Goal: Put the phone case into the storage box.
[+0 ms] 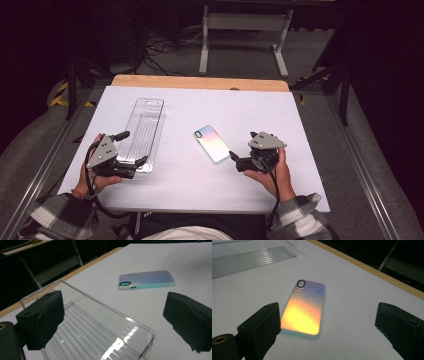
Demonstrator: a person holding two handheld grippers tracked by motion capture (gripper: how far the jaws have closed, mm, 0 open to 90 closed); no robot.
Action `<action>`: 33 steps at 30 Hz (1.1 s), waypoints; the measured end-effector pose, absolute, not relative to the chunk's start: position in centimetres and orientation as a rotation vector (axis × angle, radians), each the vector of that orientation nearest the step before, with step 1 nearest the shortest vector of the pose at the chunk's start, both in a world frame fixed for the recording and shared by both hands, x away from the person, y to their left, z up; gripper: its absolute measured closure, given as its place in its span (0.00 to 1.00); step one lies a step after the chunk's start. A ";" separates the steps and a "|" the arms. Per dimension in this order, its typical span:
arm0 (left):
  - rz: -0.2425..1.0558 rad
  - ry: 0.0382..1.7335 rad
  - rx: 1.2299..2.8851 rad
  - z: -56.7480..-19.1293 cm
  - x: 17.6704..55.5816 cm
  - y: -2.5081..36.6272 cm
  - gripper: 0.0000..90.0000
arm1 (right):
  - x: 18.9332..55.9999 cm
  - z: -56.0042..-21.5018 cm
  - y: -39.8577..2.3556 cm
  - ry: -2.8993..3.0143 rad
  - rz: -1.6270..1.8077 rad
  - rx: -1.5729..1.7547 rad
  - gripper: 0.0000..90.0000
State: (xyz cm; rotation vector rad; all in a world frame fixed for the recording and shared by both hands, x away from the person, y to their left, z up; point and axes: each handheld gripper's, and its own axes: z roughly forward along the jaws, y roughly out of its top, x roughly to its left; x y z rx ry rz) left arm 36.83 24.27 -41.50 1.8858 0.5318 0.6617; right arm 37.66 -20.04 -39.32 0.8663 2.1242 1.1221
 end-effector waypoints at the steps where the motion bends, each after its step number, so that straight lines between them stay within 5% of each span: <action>1: 0.661 0.531 1.882 -41.6 36.8 24.3 0.05 | 38.0 -39.2 -19.7 2.139 1.105 0.883 0.09; 33: 0.640 0.517 1.942 -42.2 36.4 23.8 0.05 | 50.2 -41.9 -10.1 2.577 0.620 1.151 0.08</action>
